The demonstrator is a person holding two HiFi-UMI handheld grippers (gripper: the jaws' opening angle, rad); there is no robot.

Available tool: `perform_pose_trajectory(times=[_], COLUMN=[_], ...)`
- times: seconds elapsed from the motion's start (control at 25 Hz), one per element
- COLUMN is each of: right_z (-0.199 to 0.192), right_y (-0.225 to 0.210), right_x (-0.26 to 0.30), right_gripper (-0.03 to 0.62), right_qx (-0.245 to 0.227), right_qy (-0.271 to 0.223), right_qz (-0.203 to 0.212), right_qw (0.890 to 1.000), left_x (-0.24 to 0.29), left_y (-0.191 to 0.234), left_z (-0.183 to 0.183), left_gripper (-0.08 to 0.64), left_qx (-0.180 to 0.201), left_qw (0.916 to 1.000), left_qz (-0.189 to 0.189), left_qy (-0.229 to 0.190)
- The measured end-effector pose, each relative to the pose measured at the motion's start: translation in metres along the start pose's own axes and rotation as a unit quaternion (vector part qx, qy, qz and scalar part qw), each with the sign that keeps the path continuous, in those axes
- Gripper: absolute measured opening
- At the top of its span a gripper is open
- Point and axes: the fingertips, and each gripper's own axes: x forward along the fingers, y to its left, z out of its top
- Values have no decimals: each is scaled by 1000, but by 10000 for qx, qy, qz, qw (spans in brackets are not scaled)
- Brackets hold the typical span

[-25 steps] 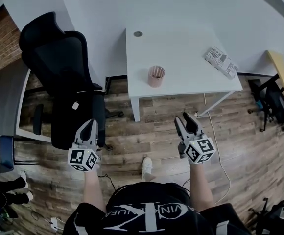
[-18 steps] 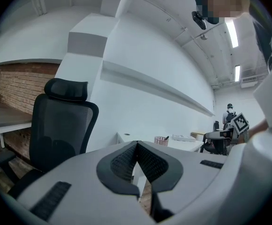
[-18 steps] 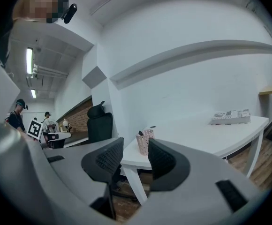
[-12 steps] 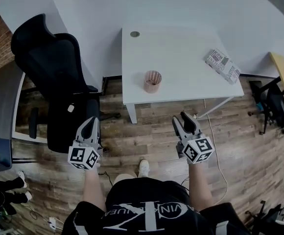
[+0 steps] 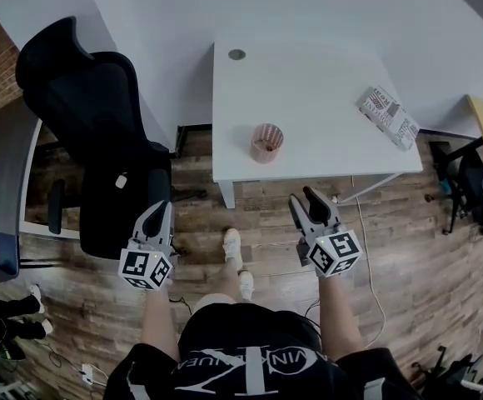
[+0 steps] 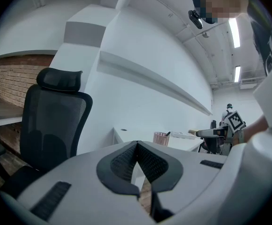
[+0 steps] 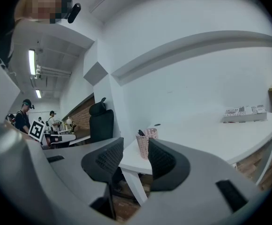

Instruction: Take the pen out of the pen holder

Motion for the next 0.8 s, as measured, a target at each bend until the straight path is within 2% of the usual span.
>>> perform_pose_trajectory(times=[0.44, 0.8], right_z=[18, 15], right_y=[-9, 0], right_x=[67, 116], right_gripper=[152, 152], right_qx=[-212, -533], right_qy=[74, 227], right_qz=[151, 386], right_qw=[9996, 9976], left_x=[75, 108], left_y=[11, 23], left_z=[13, 11], left_gripper=[12, 12], left_qx=[33, 79], left_qw=[9996, 9991], left_qz=[-292, -411], left_qy=[-54, 18])
